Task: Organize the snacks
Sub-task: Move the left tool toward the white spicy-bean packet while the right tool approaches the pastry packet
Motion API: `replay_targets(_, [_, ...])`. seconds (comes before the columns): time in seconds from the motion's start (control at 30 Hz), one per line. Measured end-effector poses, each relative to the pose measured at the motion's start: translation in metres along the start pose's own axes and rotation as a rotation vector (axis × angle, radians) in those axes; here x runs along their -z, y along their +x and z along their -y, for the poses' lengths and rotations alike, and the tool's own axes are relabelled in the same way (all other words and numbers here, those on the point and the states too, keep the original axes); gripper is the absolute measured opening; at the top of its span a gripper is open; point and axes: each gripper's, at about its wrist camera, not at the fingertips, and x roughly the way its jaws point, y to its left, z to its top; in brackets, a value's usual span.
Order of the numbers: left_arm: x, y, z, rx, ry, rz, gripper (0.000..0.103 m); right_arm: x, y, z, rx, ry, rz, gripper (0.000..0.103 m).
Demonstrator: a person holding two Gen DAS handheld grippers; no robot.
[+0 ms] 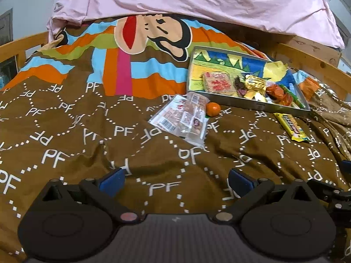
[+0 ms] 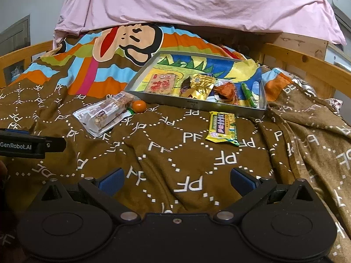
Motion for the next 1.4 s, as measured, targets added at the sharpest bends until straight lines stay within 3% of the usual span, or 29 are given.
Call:
replay_targets(0.37, [-0.01,0.007,-0.017,-0.066,-0.006,-0.008,0.102,-0.022,0.02,-0.019,-0.07,-0.037,0.021,0.102])
replay_targets(0.8, [-0.054,0.035,-0.06,-0.177,0.034,-0.002,0.102,-0.075,0.081,-0.056,-0.17,-0.068,0.056,0.102])
replay_targets(1.13, [-0.069,0.058,-0.087,-0.234,0.08,-0.015,0.102,-0.113,0.138,-0.083,-0.161,-0.01,0.022,0.102])
replay_targets(1.4, [-0.072,0.067,-0.094,-0.263,0.101,-0.022,0.102,-0.119,0.171,-0.104,-0.147,0.046,-0.021,0.102])
